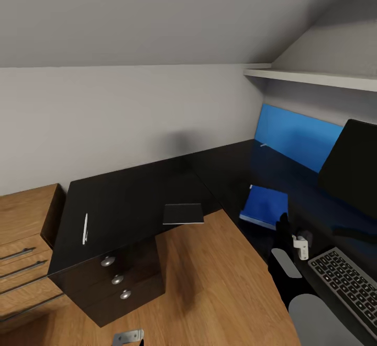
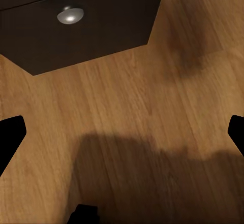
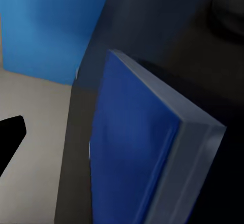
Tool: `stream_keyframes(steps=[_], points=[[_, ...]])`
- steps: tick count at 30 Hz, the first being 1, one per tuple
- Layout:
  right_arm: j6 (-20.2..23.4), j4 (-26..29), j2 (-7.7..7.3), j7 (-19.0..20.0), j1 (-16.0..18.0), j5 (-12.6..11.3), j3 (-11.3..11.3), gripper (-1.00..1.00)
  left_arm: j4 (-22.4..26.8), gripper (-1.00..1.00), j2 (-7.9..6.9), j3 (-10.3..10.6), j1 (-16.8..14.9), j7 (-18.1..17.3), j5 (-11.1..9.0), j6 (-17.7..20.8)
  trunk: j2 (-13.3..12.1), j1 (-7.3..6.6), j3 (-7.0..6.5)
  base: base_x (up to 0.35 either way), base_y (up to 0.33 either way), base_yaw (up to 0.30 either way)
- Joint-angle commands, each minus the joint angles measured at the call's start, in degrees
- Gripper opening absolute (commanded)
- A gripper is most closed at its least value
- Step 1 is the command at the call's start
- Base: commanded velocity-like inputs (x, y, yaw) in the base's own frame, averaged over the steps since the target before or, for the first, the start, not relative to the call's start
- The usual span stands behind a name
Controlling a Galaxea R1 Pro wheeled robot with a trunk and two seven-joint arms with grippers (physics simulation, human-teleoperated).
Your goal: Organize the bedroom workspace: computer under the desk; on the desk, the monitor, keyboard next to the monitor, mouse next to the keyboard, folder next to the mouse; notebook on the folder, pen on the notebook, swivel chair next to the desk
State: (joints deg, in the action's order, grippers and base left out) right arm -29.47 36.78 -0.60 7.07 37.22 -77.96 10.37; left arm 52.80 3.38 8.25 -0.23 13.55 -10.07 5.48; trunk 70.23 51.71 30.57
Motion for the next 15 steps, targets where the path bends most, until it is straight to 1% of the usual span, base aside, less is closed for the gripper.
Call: stream_keyframes(steps=[1,15], points=[[-0.1,0.0,0.01,0.5,0.0,-0.6,0.0,1.00,0.1,1.00,-0.04,0.2,0.0,0.4,-0.5,0.2,0.0,0.00,0.05,-0.003,0.000,0.000],[-0.2,0.0,0.07,0.6,0.0,-0.6,-0.1,1.00,0.1,1.00,-0.11,0.2,0.0,0.4,-0.6,0.3,0.0,0.00,0.05,0.000,0.000,0.000]])
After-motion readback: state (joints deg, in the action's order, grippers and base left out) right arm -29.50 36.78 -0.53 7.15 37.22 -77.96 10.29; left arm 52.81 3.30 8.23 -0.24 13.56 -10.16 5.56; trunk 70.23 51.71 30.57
